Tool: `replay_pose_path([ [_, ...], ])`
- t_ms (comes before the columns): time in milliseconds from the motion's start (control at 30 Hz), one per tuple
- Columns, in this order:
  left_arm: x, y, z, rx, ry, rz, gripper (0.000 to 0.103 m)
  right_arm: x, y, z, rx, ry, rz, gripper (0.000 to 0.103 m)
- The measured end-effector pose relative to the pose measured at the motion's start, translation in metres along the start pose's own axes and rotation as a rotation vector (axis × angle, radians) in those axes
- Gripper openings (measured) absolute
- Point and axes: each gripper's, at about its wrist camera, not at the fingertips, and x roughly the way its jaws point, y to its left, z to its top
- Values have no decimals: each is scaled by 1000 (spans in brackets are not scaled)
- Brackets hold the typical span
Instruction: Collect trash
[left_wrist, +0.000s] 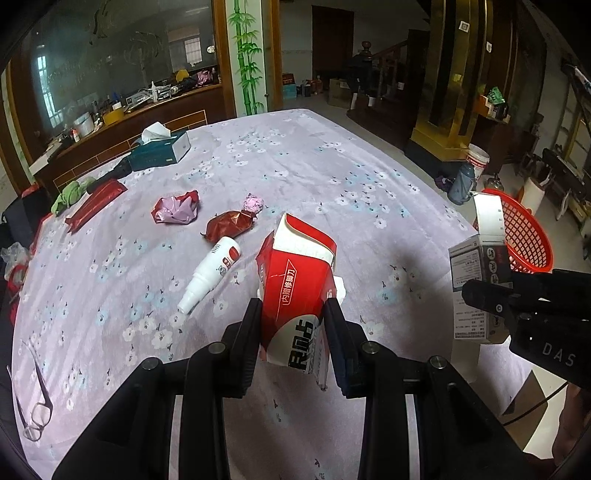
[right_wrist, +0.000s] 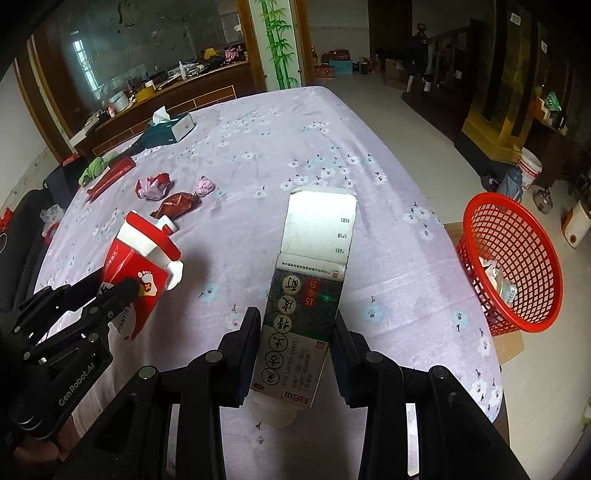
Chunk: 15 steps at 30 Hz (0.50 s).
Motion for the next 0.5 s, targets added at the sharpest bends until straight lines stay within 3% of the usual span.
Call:
replay_pose_path([
  [500,4,-3,10,-5,-5,19,32,5,-1,13,-27,5,5,39],
])
